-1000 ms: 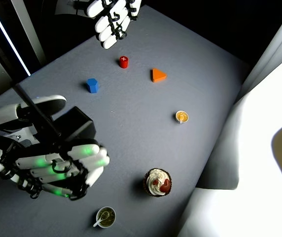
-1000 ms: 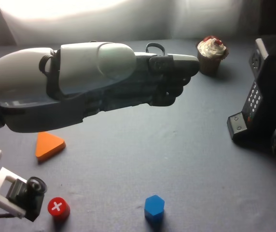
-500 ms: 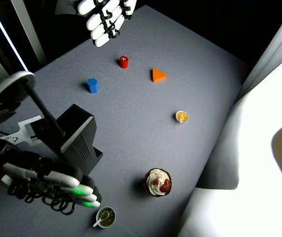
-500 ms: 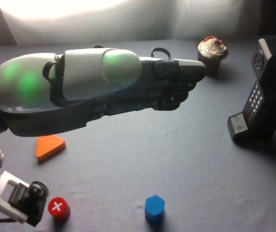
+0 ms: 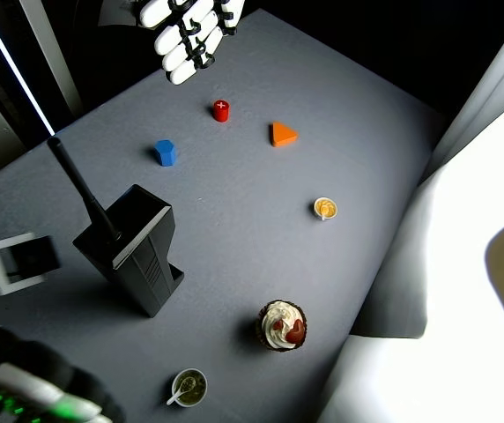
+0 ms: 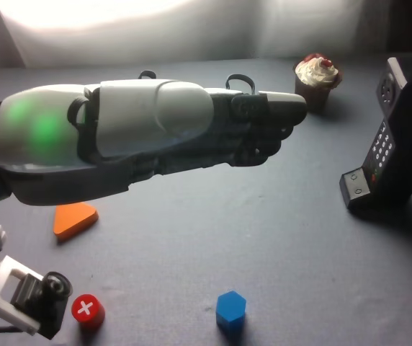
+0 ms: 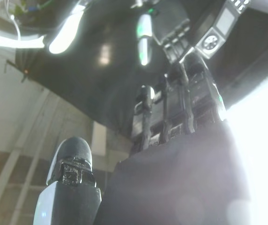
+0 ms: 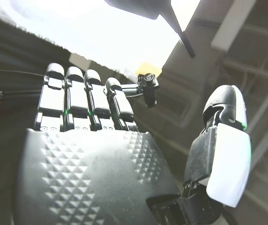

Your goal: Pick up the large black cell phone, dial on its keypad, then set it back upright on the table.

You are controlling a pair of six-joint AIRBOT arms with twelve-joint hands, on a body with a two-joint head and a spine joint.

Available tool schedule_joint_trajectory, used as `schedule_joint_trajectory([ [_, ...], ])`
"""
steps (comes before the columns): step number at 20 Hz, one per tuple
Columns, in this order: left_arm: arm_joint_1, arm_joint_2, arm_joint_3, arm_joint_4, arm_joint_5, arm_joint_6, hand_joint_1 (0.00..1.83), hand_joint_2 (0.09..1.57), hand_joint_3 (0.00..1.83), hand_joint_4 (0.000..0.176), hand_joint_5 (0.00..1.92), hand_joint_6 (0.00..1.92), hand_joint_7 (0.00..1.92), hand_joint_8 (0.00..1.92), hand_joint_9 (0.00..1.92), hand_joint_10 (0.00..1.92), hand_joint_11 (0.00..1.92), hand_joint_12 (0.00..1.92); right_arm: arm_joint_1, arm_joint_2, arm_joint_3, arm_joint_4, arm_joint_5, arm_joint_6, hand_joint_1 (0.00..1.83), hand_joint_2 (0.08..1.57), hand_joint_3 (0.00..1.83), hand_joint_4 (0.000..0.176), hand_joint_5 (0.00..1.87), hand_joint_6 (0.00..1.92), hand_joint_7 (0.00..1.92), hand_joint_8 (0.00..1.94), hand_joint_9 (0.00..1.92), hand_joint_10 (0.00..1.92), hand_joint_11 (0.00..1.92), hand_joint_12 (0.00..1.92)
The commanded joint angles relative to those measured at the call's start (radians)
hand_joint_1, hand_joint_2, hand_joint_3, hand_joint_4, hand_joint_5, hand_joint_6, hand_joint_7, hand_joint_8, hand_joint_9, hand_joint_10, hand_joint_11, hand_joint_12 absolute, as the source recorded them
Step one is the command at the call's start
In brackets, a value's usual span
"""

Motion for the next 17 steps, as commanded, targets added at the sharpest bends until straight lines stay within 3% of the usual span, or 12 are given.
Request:
schedule_joint_trajectory([
  [1, -0.021, 0.004, -0.009, -0.052, -0.105, -0.007, 0.0, 1.22, 0.0, 0.052, 0.18, 0.0, 0.13, 0.0, 0.1, 0.0, 0.0, 0.28, -0.03, 0.037, -0.016, 0.011, 0.124, 0.019, 0.3, 0.87, 0.0, 0.06, 0.0, 0.0, 0.0, 0.0, 0.0, 0.0, 0.0, 0.0],
  [3, -0.021, 0.004, -0.008, -0.051, -0.105, -0.007, 0.0, 1.22, 0.0, 0.048, 0.18, 0.0, 0.14, 0.0, 0.11, 0.0, 0.0, 0.29, -0.107, 0.088, -0.057, 0.011, 0.124, 0.04, 0.3, 0.87, 0.0, 0.06, 0.0, 0.0, 0.0, 0.0, 0.0, 0.0, 0.0, 0.0],
  [5, -0.019, 0.002, -0.009, -0.048, -0.105, -0.007, 0.0, 1.22, 0.0, 0.044, 0.18, 0.0, 0.12, 0.0, 0.1, 0.0, 0.0, 0.25, -0.237, 0.163, -0.135, 0.012, 0.124, 0.044, 0.32, 0.87, 0.0, 0.061, 0.0, 0.0, 0.0, 0.0, 0.0, 0.0, 0.0, 0.0],
  [9, -0.021, 0.005, -0.009, -0.049, -0.105, -0.008, 0.0, 1.22, 0.0, 0.047, 0.2, 0.0, 0.14, 0.0, 0.12, 0.0, 0.0, 0.27, -0.428, 0.27, -0.271, 0.066, 0.124, 0.096, 0.35, 0.86, 0.0, 0.061, 0.0, 0.0, 0.0, 0.0, 0.0, 0.0, 0.0, 0.0],
  [10, -0.02, 0.004, -0.009, -0.049, -0.105, -0.008, 0.0, 1.22, 0.0, 0.044, 0.19, 0.0, 0.12, 0.0, 0.11, 0.0, 0.0, 0.29, -0.485, 0.302, -0.318, 0.079, 0.124, 0.12, 0.35, 0.88, 0.0, 0.052, 0.0, 0.0, 0.0, 0.0, 0.0, 0.0, 0.0, 0.0],
  [14, -0.02, 0.004, -0.008, -0.049, -0.105, -0.008, 0.0, 1.22, 0.0, 0.041, 0.18, 0.0, 0.12, 0.0, 0.1, 0.0, 0.0, 0.29, -0.624, 0.401, -0.465, 0.084, 0.124, 0.165, 0.36, 0.89, 0.01, 0.056, 0.0, 0.0, 0.0, 0.0, 0.0, 0.0, 0.0, 0.0],
  [17, -0.02, 0.004, -0.009, -0.049, -0.105, -0.008, 0.0, 1.22, 0.0, 0.04, 0.19, 0.0, 0.13, 0.01, 0.12, 0.01, 0.0, 0.31, -0.662, 0.435, -0.537, 0.083, 0.124, 0.165, 0.35, 0.9, 0.01, 0.055, 0.0, 0.0, 0.0, 0.0, 0.0, 0.0, 0.0, 0.0],
])
